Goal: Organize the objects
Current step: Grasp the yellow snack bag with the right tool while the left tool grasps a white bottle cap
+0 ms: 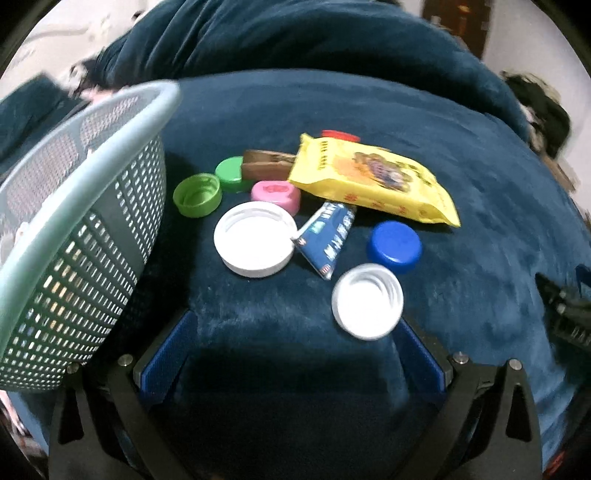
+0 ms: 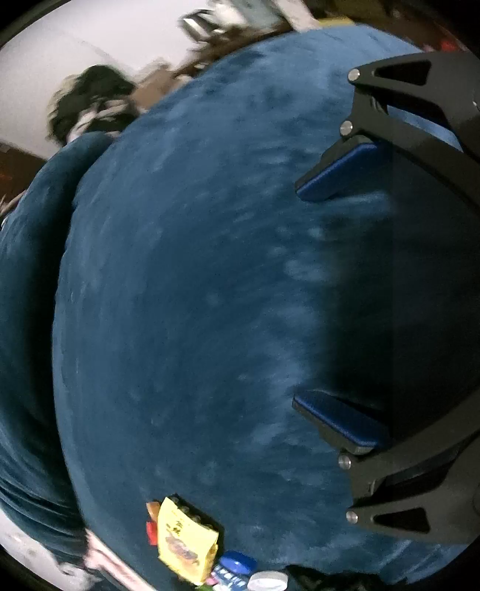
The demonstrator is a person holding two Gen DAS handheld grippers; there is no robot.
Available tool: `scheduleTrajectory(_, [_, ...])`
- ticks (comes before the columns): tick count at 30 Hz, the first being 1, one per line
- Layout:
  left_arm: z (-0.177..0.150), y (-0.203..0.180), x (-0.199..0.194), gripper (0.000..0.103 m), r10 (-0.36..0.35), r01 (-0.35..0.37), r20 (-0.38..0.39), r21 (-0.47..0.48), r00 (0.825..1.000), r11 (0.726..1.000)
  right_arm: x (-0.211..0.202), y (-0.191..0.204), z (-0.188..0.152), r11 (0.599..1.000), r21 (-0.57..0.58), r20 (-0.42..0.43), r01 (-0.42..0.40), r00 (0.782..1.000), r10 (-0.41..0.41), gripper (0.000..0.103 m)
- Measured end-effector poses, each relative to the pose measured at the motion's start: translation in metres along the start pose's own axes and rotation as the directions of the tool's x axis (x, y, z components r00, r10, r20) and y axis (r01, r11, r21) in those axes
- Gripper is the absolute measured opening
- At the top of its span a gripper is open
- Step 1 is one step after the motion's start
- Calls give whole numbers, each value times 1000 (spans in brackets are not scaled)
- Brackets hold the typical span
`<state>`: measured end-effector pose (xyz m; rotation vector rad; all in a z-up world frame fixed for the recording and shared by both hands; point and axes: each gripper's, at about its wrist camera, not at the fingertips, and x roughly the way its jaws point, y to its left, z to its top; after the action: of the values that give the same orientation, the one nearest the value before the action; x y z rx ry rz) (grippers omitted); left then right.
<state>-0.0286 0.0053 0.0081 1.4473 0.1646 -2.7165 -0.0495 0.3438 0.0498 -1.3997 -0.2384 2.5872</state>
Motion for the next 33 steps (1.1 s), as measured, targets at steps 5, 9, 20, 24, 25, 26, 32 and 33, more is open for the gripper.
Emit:
scheduleTrajectory(5, [7, 1, 4, 103, 9, -14, -102, -42, 995, 999, 5, -13, -4, 1000, 22, 7, -20, 1000, 20, 103])
scheduleTrajectory(9, [8, -5, 5, 103, 46, -50, -166, -24, 985, 998, 9, 0, 8, 999, 36, -134, -6, 991, 11, 103])
scheduleTrajectory(20, [-4, -14, -19, 103, 56, -62, -132, -45, 990, 997, -50, 108, 55, 853, -331, -163, -404, 915, 370, 103])
scheduleTrajectory(24, [8, -5, -24, 103, 51, -60, -120, -80, 992, 995, -46, 202, 71, 737, -483, -189, -473, 878, 440, 103])
scheduleTrajectory(25, [8, -5, -25, 103, 55, -65, -115, -81, 992, 995, -42, 231, 74, 701, -536, -197, -471, 877, 438, 103])
scheduleTrajectory(26, [10, -2, -26, 103, 63, -73, -117, -77, 991, 994, -23, 252, 84, 685, -577, -189, -445, 888, 418, 103])
scheduleTrajectory(32, [13, -12, -21, 103, 42, -49, -146, -42, 988, 998, -26, 318, 117, 563, -632, -238, -532, 825, 512, 103])
scheduleTrajectory(33, [11, -13, -20, 103, 40, -46, -149, -32, 988, 998, -24, 326, 118, 541, -633, -261, -553, 811, 524, 103])
